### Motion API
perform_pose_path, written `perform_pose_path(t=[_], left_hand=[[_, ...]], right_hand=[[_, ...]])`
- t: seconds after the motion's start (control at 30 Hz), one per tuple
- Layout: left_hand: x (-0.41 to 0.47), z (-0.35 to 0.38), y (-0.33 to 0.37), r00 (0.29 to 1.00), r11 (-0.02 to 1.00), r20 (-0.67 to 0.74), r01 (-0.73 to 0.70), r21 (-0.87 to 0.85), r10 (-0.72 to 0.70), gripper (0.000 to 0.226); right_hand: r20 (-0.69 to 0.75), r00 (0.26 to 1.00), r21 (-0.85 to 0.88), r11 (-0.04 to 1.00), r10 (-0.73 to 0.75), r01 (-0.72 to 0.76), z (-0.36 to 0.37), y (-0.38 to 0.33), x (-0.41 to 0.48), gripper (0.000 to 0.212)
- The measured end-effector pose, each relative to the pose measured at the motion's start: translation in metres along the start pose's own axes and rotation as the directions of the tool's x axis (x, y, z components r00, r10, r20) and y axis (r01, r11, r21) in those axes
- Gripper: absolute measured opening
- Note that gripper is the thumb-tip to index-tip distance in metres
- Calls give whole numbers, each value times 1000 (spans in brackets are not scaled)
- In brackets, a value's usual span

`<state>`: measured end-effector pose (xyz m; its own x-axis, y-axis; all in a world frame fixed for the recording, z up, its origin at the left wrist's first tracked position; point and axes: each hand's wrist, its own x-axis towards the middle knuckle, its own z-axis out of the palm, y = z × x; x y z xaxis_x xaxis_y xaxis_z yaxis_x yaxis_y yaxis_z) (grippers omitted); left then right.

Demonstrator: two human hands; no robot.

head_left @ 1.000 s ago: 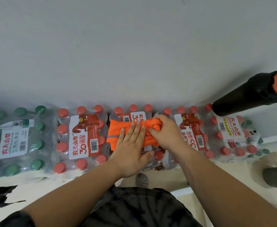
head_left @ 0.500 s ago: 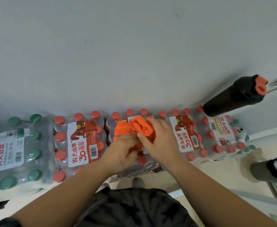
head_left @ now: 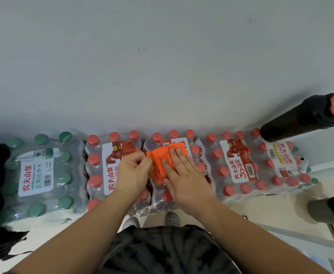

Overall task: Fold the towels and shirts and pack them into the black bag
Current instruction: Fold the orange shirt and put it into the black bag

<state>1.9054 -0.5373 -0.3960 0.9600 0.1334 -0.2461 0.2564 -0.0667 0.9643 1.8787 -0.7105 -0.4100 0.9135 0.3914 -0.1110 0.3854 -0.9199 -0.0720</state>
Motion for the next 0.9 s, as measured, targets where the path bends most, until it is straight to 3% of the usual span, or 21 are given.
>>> perform_pose_path(t=[0.07,0.1,0.2,0.37,0.53,0.63,0.73,0.9], left_hand=[[7,-6,-6,994,980,-109,7,198,15,18],[9,-9,-8,998,957,-66,17,290,2,14],[15,-10,-13,991,856,132,-49,514,-23,48],[23,-4,-8,985,806,174,-120,579,22,45],[29,6,-1,978,792,205,-99,602,-34,73],[27,16,2,979,801,205,-107,590,-20,71],[20,22,2,980,794,187,-162,586,62,72],[10,30,-11,877,528,379,-481,700,296,54]], right_hand=[[2,1000,-13,1000,22,-22,-1,-4,2,64],[-15,999,-9,999,33,-33,-2,-8,2,64],[-59,994,151,985,96,-86,-4,-15,-1,67],[-171,944,527,835,283,-155,-17,1,3,49],[-210,916,597,787,341,-156,-24,30,21,40],[-118,934,582,786,336,-209,-28,44,28,63],[-151,936,583,793,318,-175,-27,48,28,54],[-110,922,670,713,371,-207,-24,58,21,42]])
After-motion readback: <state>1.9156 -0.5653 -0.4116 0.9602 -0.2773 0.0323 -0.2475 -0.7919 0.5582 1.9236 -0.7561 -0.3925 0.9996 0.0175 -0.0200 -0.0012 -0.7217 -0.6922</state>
